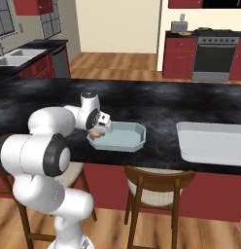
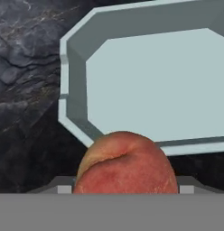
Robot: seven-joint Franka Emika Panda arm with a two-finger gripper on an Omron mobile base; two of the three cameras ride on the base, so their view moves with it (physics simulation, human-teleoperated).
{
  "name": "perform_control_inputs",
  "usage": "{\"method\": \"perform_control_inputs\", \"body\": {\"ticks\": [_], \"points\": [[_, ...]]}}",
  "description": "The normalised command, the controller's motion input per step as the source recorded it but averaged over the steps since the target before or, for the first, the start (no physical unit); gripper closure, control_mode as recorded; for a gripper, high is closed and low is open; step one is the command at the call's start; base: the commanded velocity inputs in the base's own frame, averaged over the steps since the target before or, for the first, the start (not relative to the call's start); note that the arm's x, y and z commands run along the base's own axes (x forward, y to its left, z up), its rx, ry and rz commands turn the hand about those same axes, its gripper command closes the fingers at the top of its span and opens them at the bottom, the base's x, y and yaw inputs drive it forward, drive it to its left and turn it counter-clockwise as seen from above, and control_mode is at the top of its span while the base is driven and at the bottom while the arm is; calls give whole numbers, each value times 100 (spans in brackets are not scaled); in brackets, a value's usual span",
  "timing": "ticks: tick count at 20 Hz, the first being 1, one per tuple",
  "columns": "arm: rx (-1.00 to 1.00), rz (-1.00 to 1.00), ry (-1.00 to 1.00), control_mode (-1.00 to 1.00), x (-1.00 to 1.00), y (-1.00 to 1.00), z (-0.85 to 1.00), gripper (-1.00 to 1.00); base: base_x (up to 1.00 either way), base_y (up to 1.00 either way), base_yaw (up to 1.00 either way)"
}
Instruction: Place the cold items (sweet potato and peach) from the fridge in one tupperware on the dining counter. Place the warm items (hot dog and kebab skewer) in the stove area in another tupperware.
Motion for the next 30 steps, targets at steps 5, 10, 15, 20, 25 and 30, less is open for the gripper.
{"method": "perform_control_inputs", "body": {"ticks": [5,10,15,20,25,30], "points": [[0,0,0,-100,52,0,-38,100,0,0,0],[0,0,0,-100,38,0,-37,100,0,0,0],[0,0,0,-100,33,0,-38,100,0,0,0],[0,0,0,-100,34,0,-38,-100,0,0,0],[0,0,0,-100,13,0,-25,-100,0,0,0],[0,-2,-1,-100,-15,-1,9,-100,0,0,0]]}}
